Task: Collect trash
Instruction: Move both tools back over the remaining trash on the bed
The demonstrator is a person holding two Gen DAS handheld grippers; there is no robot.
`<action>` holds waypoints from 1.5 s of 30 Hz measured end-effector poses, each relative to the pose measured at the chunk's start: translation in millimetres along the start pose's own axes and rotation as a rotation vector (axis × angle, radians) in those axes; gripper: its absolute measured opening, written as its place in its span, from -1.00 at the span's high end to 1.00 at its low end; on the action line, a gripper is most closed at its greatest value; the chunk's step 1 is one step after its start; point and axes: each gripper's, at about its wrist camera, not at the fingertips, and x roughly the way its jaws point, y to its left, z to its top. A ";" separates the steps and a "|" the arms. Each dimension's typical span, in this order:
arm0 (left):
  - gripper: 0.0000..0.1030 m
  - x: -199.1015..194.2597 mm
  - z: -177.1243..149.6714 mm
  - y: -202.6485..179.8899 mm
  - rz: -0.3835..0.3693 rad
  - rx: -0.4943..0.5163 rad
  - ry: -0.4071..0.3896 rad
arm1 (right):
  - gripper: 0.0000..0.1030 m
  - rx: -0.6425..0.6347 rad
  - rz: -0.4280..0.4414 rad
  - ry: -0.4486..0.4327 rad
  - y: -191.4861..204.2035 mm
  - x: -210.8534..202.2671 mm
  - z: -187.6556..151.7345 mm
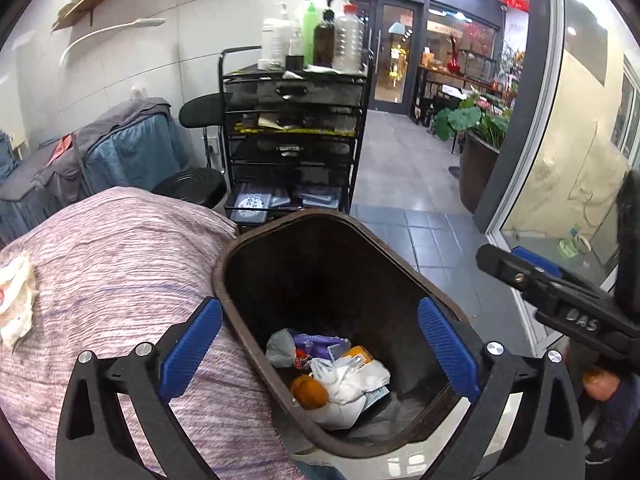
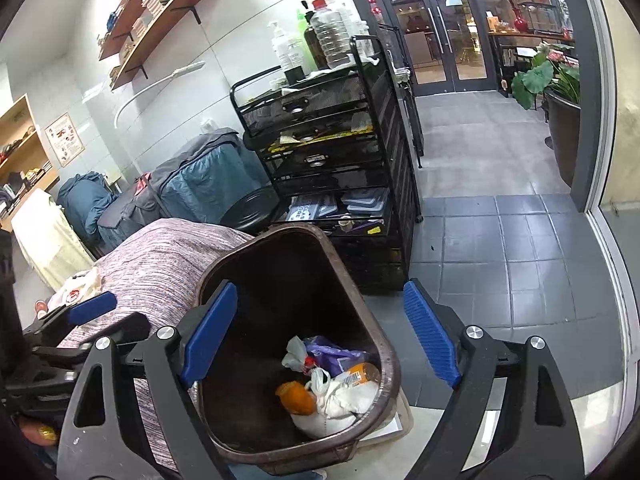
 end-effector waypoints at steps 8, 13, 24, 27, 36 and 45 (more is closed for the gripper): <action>-0.88 -42.4 -1.7 31.8 0.050 -0.034 -0.064 | -0.68 -0.062 0.093 0.008 44.9 6.7 1.9; -0.88 -66.4 -9.7 65.6 0.119 -0.067 -0.096 | -0.78 -0.098 0.186 0.026 87.6 15.7 0.4; -0.88 -117.4 -51.2 171.7 0.322 -0.220 -0.098 | -0.78 -0.284 0.415 0.135 217.8 46.1 -16.6; -0.88 -125.4 -67.7 206.1 0.364 -0.274 -0.075 | -0.78 -0.333 0.455 0.180 253.2 56.9 -24.8; -0.88 -135.2 -111.4 313.8 0.461 -0.441 0.002 | -0.78 -0.457 0.558 0.300 350.3 96.5 -46.5; -0.88 -122.0 -107.2 386.4 0.461 -0.506 0.029 | -0.76 -0.437 0.531 0.384 420.4 172.4 -45.3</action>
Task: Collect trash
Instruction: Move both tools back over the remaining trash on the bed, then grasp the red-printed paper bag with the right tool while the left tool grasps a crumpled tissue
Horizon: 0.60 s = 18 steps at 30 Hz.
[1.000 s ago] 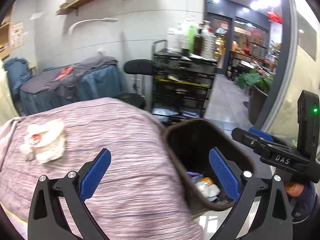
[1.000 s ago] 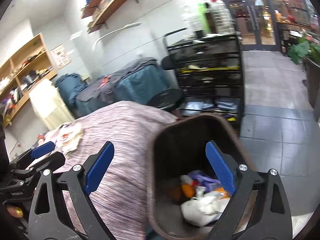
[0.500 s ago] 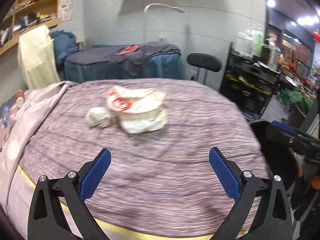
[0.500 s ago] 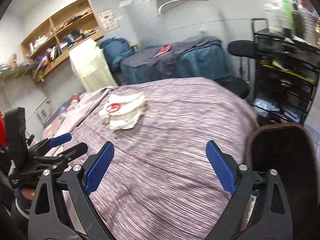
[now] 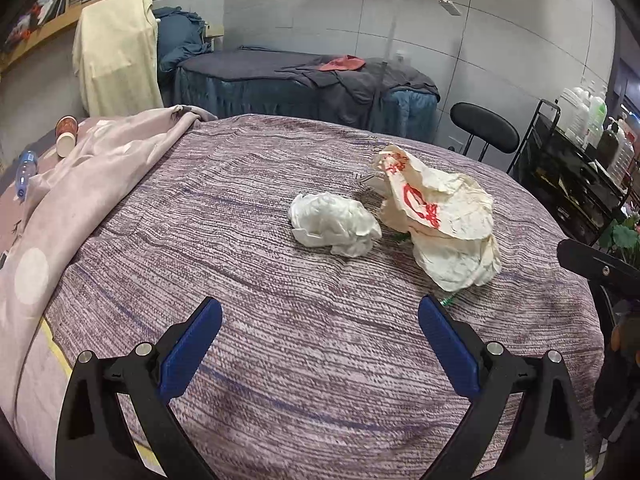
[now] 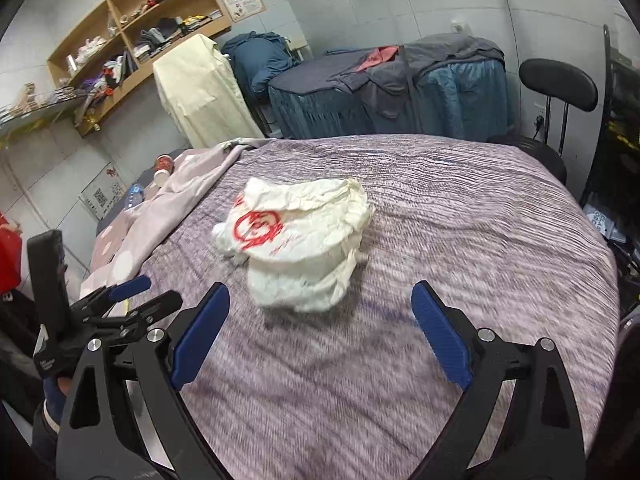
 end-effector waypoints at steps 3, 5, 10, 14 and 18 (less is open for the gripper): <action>-0.88 18.0 12.0 3.9 -0.007 0.009 0.019 | -0.63 0.026 -0.018 0.019 -4.6 29.1 16.7; -0.88 29.8 18.8 4.0 -0.020 0.014 0.036 | -0.54 0.066 -0.024 0.031 -9.9 46.2 27.5; -0.88 62.4 37.0 3.5 -0.040 0.007 0.075 | -0.09 0.144 0.003 0.070 -20.3 82.6 41.5; -0.68 79.5 48.1 2.9 -0.053 0.001 0.087 | 0.58 0.141 0.028 0.071 -21.5 96.4 42.2; -0.02 80.5 49.6 1.7 -0.108 -0.016 0.090 | 0.65 0.177 0.071 0.045 -26.0 85.9 41.6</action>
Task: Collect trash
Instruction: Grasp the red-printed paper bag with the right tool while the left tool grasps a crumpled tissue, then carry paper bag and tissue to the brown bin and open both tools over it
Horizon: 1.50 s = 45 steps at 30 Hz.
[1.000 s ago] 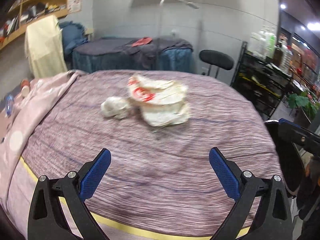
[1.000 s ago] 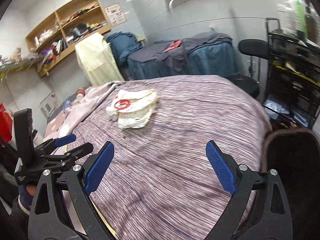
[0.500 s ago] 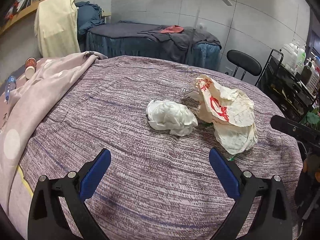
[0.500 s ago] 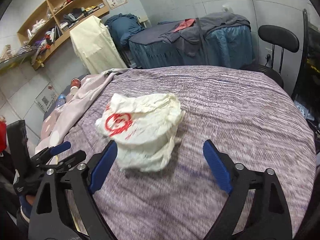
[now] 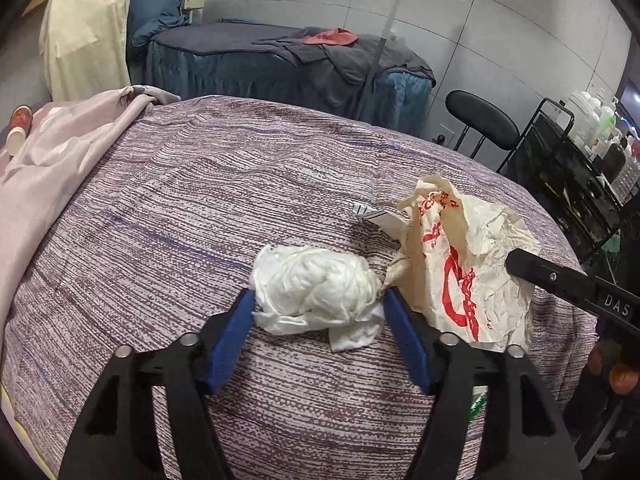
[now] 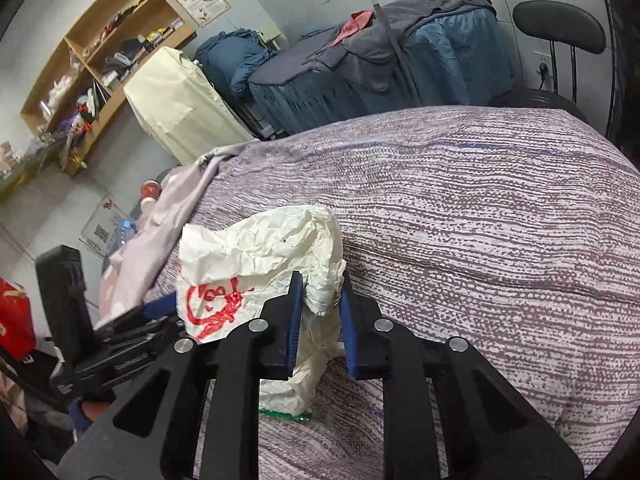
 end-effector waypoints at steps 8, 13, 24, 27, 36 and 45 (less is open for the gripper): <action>0.57 -30.2 -15.4 -7.1 0.037 0.014 -0.061 | 0.69 0.005 0.050 -0.121 6.5 -62.4 0.4; 0.60 -60.3 -27.6 -9.7 0.037 -0.004 -0.110 | 0.69 -0.008 0.065 -0.187 5.6 -112.5 -10.1; 0.60 -117.3 -63.2 -45.2 -0.013 0.001 -0.188 | 0.69 -0.026 0.033 -0.268 -11.4 -199.8 -55.9; 0.60 -128.5 -74.0 -58.2 -0.018 0.018 -0.206 | 0.69 -0.016 0.017 -0.280 -22.4 -217.2 -70.5; 0.60 -148.0 -98.7 -99.1 -0.078 0.040 -0.230 | 0.69 0.032 -0.020 -0.321 -58.1 -263.0 -106.0; 0.60 -153.1 -113.7 -139.2 -0.138 0.075 -0.228 | 0.69 0.085 -0.089 -0.361 -99.1 -303.8 -129.9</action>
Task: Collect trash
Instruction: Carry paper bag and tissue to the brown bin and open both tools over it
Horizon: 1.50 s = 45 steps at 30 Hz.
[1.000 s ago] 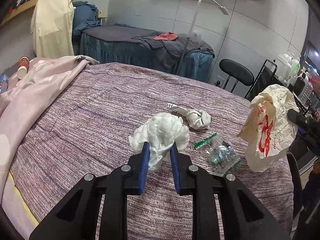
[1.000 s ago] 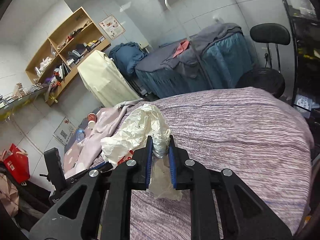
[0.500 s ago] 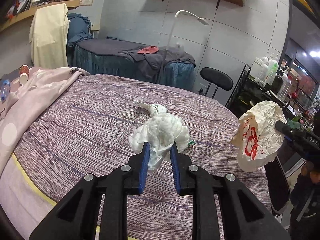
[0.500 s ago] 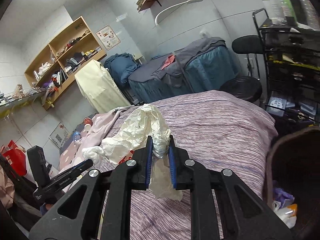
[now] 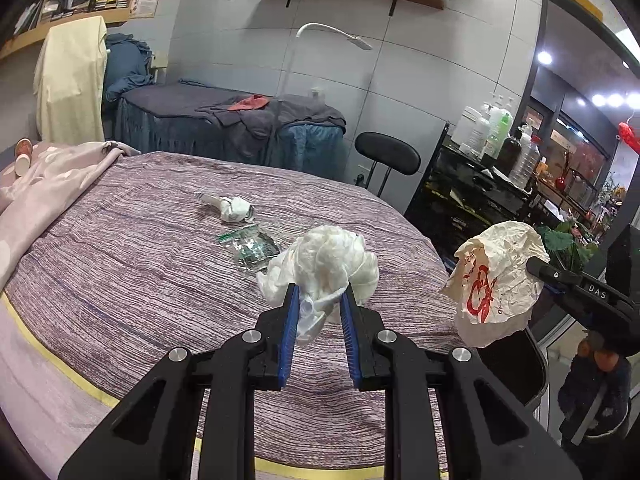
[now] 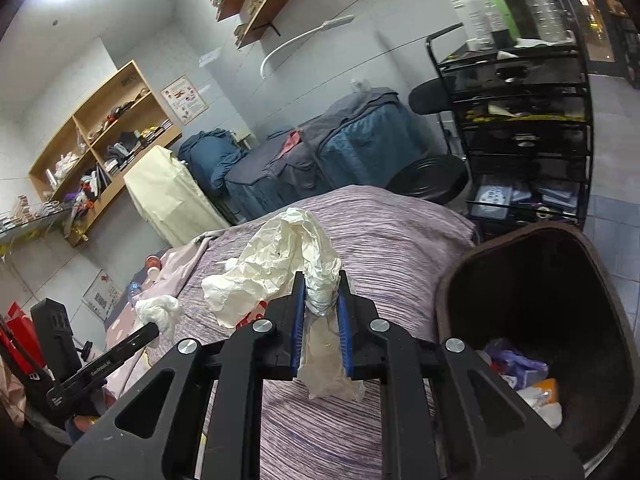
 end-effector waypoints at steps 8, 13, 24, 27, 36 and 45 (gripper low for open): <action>0.60 7.5 -9.7 -36.1 -0.063 0.021 0.022 | 0.69 0.010 -0.091 -0.033 -32.7 -32.0 -7.2; 0.60 11.7 -13.9 -59.0 -0.094 0.040 0.033 | 0.69 0.014 -0.160 -0.062 -52.5 -49.8 -10.7; 0.60 23.8 -23.7 -107.9 -0.158 0.080 0.065 | 0.69 0.015 -0.316 -0.068 -98.7 -72.0 -24.0; 0.60 27.5 -26.4 -120.4 -0.174 0.092 0.076 | 0.69 0.002 -0.359 -0.056 -106.6 -70.5 -30.6; 0.60 37.3 -33.3 -152.8 -0.219 0.133 0.106 | -0.24 0.024 -0.453 -0.007 -136.2 -62.5 -54.7; 0.60 53.0 -44.2 -182.7 -0.245 0.183 0.149 | -0.36 0.066 -0.450 -0.025 -146.4 -73.5 -59.2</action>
